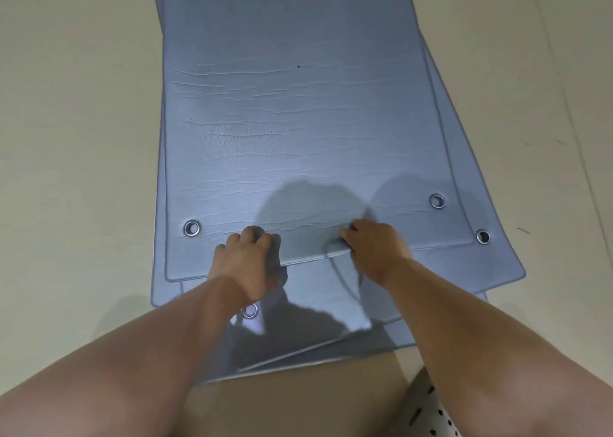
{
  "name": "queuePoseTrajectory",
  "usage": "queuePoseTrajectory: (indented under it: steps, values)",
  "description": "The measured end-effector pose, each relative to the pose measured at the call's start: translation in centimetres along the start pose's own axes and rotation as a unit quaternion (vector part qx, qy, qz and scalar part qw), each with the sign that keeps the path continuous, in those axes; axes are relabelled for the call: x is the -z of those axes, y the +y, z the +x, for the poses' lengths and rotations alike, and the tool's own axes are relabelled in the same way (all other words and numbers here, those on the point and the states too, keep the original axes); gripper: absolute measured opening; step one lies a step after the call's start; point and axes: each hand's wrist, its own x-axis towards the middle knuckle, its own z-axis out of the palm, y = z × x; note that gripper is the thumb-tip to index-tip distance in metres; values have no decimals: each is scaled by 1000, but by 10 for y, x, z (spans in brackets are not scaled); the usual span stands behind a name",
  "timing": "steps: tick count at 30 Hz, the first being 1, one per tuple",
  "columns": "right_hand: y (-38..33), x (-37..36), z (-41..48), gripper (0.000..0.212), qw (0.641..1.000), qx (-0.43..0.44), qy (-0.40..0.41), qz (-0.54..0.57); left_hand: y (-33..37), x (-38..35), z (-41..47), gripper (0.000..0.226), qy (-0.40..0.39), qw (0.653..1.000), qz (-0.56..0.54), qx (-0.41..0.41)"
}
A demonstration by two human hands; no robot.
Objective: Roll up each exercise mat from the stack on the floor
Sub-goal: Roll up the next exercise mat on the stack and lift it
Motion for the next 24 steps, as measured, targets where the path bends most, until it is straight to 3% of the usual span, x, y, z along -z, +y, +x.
queuePoseTrajectory:
  steps: [4, 8, 10, 12, 15, 20, 22, 24]
  values:
    - [10, 26, 4, 21, 996, -31, 4, 86, -12, -8, -4, 79, 49, 998, -6, -40]
    - [-5, 54, 7, 20, 992, -31, 26, 120, -32, -16, -4, 47, 179, 981, -54, -61]
    - [-17, 64, 7, 20, 991, -24, 21, 133, -35, 0, -4, 39, 181, 980, -75, -17]
    - [-26, 72, 9, 27, 987, -35, 9, 156, -44, 16, 1, 34, 172, 982, -72, 32]
    - [-34, 88, 12, 44, 983, -46, -16, 175, -53, 45, 9, 32, 147, 988, -38, 37]
    - [-43, 124, 16, 39, 983, -55, -88, 151, -55, 100, 38, 39, -36, 999, -20, 14]
    - [-46, 125, 14, 27, 981, -75, -61, 170, -57, 109, 46, 41, -66, 996, -66, 4]
    - [-56, 111, 7, 26, 985, -109, 34, 131, -61, 99, 49, 39, -74, 995, -69, 9]
